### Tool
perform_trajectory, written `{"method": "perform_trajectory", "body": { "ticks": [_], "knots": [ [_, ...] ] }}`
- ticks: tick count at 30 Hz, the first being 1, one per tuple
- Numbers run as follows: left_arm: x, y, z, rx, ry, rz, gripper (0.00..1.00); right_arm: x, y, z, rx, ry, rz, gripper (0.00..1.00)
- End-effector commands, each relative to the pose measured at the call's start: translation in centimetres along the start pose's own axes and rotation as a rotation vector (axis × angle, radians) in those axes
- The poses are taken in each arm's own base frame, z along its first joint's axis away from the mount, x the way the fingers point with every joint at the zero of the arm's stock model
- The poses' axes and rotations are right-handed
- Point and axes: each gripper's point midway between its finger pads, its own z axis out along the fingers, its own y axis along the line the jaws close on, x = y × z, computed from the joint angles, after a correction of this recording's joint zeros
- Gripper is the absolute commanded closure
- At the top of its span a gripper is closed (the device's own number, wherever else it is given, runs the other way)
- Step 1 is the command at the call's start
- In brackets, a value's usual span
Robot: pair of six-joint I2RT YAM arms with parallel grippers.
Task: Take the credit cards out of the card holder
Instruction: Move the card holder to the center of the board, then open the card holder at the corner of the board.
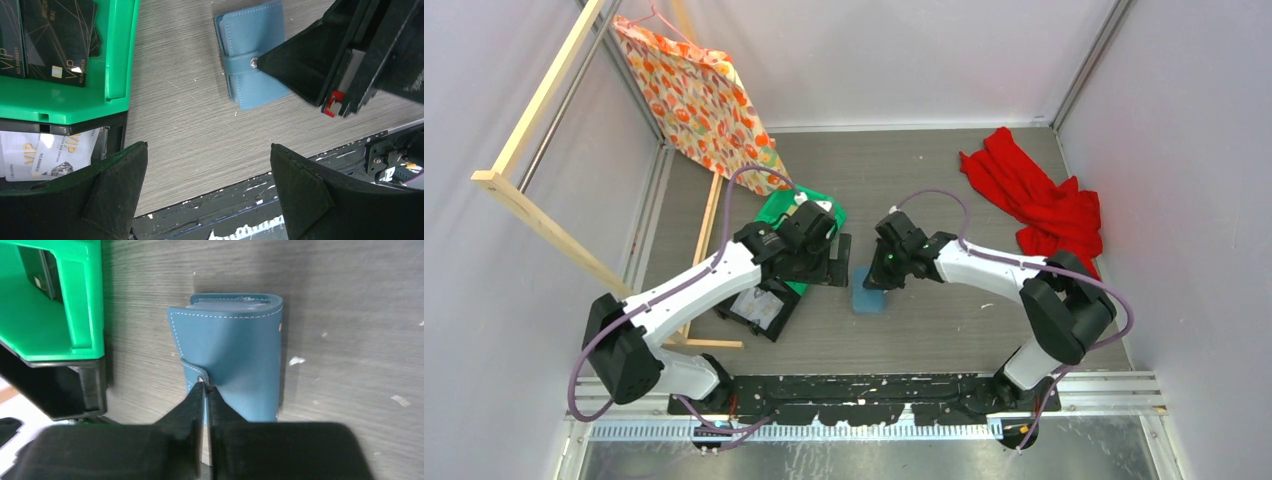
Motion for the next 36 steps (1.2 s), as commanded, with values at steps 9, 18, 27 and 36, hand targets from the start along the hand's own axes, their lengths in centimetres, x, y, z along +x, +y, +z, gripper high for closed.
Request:
{"method": "perform_trajectory", "body": {
  "ticks": [9, 18, 27, 36],
  "knots": [
    [-0.7, -2.5, 2.2, -0.012, -0.005, -0.045, 0.24, -5.3, -0.6, -7.4, 0.026, -0.334, 0.004, 0.42],
    [-0.4, -5.3, 6.1, -0.226, -0.042, 0.066, 0.29, -4.2, -10.2, -9.4, 0.17, -0.378, 0.191, 0.37],
    [-0.1, -4.8, 8.9, -0.334, -0.049, 0.084, 0.47, -3.5, -11.0, -10.1, 0.174, -0.374, 0.196, 0.33],
    [0.7, -4.6, 10.6, -0.354, -0.015, 0.106, 0.53, -3.2, -10.9, -9.3, 0.163, -0.351, 0.201, 0.33]
  ]
}}
